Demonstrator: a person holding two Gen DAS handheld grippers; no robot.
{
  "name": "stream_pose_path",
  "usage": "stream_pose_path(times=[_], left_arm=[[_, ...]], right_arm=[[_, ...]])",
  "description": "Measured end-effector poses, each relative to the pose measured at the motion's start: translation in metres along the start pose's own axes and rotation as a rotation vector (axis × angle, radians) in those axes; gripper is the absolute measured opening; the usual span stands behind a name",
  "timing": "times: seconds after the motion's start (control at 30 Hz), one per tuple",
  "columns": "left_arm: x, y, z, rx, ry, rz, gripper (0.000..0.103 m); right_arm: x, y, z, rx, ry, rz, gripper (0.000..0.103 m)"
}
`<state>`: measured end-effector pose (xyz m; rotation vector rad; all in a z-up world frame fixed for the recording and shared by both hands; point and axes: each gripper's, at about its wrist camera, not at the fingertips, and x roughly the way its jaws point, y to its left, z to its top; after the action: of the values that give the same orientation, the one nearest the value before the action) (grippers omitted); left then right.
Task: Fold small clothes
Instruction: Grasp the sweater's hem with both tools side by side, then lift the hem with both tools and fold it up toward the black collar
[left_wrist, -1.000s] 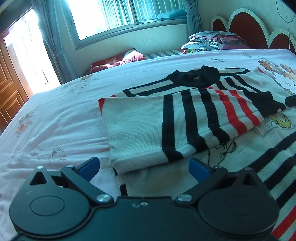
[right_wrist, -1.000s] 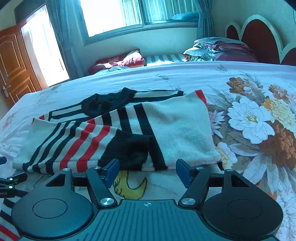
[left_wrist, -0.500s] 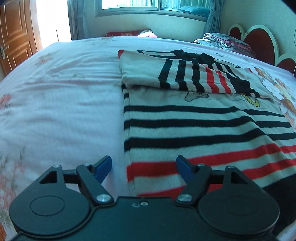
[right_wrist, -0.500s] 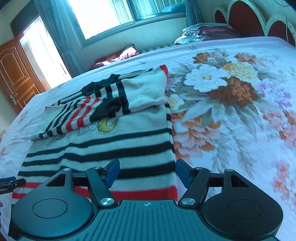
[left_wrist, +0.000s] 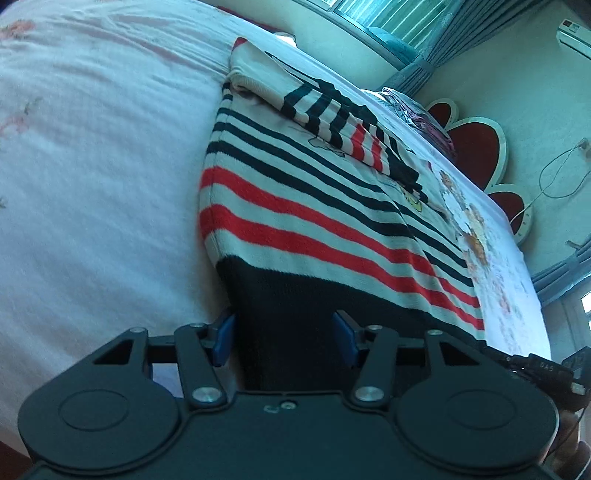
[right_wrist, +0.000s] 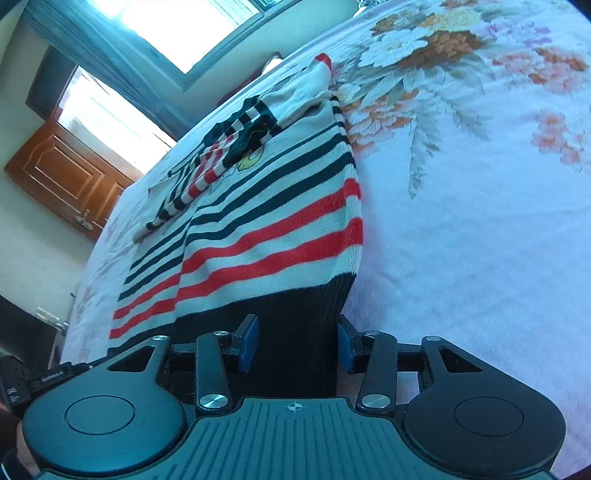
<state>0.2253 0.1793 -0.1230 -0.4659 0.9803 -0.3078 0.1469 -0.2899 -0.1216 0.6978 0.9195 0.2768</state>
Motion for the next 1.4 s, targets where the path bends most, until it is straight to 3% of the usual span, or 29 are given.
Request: stream_pose_path(times=[0.1, 0.17, 0.3, 0.37, 0.43, 0.47, 0.87, 1.13, 1.4], left_arm=[[0.004, -0.001, 0.000, 0.003, 0.006, -0.006, 0.043], [0.007, -0.003, 0.001, 0.032, 0.003, 0.040, 0.004], [-0.032, -0.012, -0.004, 0.057, -0.187, 0.011, 0.004], [-0.024, -0.010, -0.006, 0.086, -0.132, 0.099, 0.004], [-0.005, 0.001, -0.011, 0.072, -0.068, 0.146, 0.004], [-0.006, 0.003, -0.011, 0.048, -0.087, 0.127, 0.004], [-0.032, -0.006, 0.004, -0.096, -0.268, 0.036, 0.004], [-0.021, -0.031, 0.087, -0.059, -0.362, -0.017, 0.004], [0.040, -0.039, 0.201, -0.055, -0.364, -0.027, 0.004]], right_arm=[[0.004, -0.005, 0.000, 0.040, 0.030, 0.035, 0.011], [0.007, -0.008, 0.002, 0.047, 0.043, 0.048, 0.005], [-0.025, -0.002, 0.010, 0.002, -0.057, 0.123, 0.004], [-0.037, -0.005, 0.009, -0.023, -0.095, 0.136, 0.004], [-0.017, -0.018, 0.007, -0.017, 0.006, 0.003, 0.004], [-0.011, -0.023, 0.005, -0.009, 0.026, -0.018, 0.004], [-0.027, 0.003, 0.037, -0.031, -0.101, 0.067, 0.004], [-0.015, 0.027, 0.113, -0.055, -0.208, 0.099, 0.004], [0.038, 0.042, 0.221, -0.002, -0.248, 0.103, 0.004]])
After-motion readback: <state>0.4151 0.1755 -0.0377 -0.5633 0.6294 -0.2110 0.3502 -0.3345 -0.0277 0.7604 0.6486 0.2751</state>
